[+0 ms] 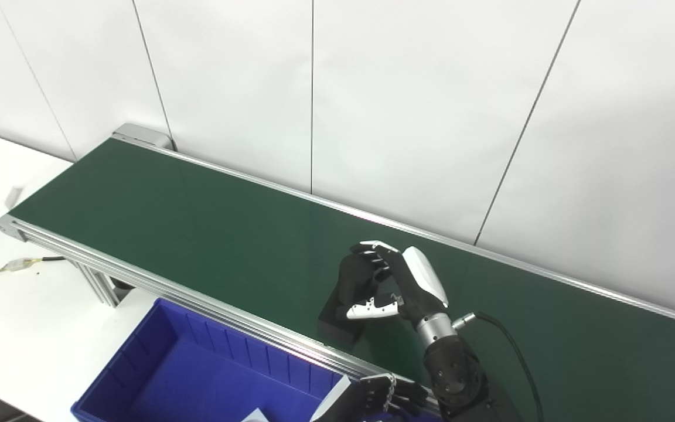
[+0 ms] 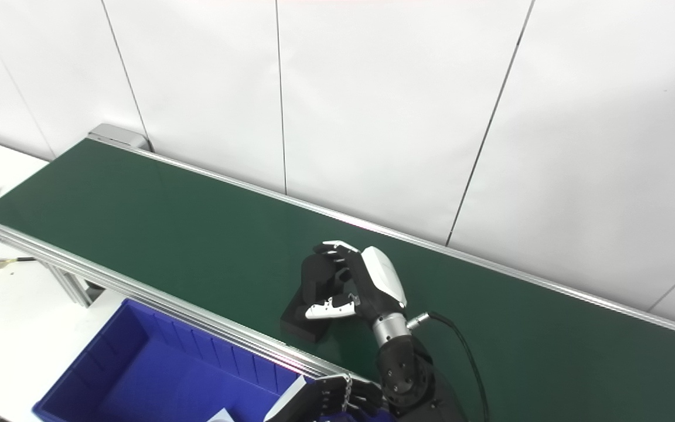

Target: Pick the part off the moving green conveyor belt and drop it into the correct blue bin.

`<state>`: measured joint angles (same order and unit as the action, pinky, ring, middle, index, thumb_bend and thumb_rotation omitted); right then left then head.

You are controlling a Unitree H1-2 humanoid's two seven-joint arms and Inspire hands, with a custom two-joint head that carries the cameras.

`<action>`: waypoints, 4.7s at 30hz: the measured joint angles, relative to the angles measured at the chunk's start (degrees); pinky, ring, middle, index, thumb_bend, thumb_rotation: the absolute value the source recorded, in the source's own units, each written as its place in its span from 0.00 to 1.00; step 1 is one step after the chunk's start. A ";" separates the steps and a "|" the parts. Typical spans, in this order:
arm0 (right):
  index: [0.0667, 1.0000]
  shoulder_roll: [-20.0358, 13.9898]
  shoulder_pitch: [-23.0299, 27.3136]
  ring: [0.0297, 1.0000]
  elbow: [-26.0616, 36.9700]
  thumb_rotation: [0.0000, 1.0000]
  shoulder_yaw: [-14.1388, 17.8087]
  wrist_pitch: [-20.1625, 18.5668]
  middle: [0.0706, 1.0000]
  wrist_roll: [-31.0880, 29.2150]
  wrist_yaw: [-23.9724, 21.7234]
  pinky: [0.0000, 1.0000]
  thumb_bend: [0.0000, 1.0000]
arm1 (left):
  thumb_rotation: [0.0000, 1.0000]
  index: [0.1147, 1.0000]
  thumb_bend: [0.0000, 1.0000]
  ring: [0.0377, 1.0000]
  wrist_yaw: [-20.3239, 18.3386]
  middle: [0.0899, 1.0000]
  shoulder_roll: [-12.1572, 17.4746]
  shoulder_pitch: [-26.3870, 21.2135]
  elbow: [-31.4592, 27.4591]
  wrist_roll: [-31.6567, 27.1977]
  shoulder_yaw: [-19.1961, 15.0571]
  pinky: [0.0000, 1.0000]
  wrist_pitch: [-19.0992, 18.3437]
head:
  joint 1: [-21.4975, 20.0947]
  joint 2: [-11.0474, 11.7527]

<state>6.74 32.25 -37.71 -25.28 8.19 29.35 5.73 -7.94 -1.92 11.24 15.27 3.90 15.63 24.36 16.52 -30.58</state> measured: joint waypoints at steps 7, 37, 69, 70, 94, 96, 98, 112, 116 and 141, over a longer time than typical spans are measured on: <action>0.49 0.02 -0.75 0.42 0.23 0.00 1.26 1.85 0.49 0.26 4.49 0.38 0.50 | 0.79 0.64 0.79 0.65 -0.04 0.66 0.48 0.34 -0.81 -0.32 -0.05 0.59 0.00 | -0.79 -0.70; 0.48 0.02 -3.10 0.44 8.31 0.00 2.85 1.84 0.49 -1.20 5.00 0.37 0.50 | 0.82 0.66 0.73 0.67 -0.97 0.69 1.47 1.33 -2.91 -1.63 -0.54 0.60 0.07 | -3.16 -1.06; 0.48 -4.41 -13.01 0.44 50.44 0.00 16.07 -11.35 0.47 -8.25 -3.80 0.36 0.50 | 0.84 0.69 0.73 0.68 -4.90 0.71 4.29 1.06 -2.04 -5.30 -3.61 0.63 0.09 | -14.23 -1.05; 0.48 -4.63 -13.20 0.44 51.42 0.00 16.28 -11.80 0.47 -8.14 -3.87 0.36 0.50 | 0.84 0.69 0.73 0.68 -4.92 0.71 4.45 1.07 -2.13 -5.34 -3.72 0.63 0.09 | -14.67 -1.14; 0.42 -8.26 -27.43 0.44 71.89 0.00 21.71 -18.43 0.51 -8.01 -6.60 0.34 0.50 | 0.80 0.69 0.74 0.70 -8.77 0.71 8.18 1.18 -5.94 -10.94 -6.65 0.65 -1.24 | -30.23 -6.68; 0.42 -8.35 -29.58 0.44 73.23 0.00 21.82 -18.53 0.51 -8.02 -6.77 0.33 0.50 | 0.80 0.69 0.73 0.70 -8.81 0.72 8.47 1.55 -7.23 -11.52 -6.89 0.65 -2.26 | -30.85 -7.30; 0.42 -8.36 -31.75 0.44 74.35 0.00 22.06 -18.66 0.51 -8.05 -6.91 0.34 0.50 | 0.79 0.69 0.72 0.70 -8.94 0.71 9.16 1.85 -8.33 -11.73 -7.11 0.66 -3.04 | -31.55 -8.17; 0.42 -6.71 -44.63 0.44 81.83 0.00 20.77 -20.56 0.49 -7.11 -8.82 0.38 0.50 | 0.77 0.67 0.73 0.69 -9.87 0.70 10.57 1.86 -13.39 -14.25 -8.19 0.64 -7.74 | -36.48 -15.29; 0.41 -6.36 -48.18 0.45 81.73 0.00 19.52 -20.59 0.49 -6.31 -9.13 0.40 0.50 | 0.77 0.67 0.73 0.68 -10.05 0.69 11.04 1.82 -14.27 -14.65 -8.61 0.64 -8.08 | -37.00 -16.96; 0.41 -6.69 -52.61 0.46 67.62 0.00 15.54 -20.22 0.50 -4.51 -7.71 0.36 0.50 | 0.78 0.67 0.77 0.68 -10.68 0.69 11.33 2.96 -21.10 -15.46 -9.20 0.63 -14.18 | -37.62 -22.76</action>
<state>0.05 -20.36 29.90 -9.74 -12.04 24.84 -1.98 -18.61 9.41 14.20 -5.83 -11.56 6.42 10.18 -21.09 -53.35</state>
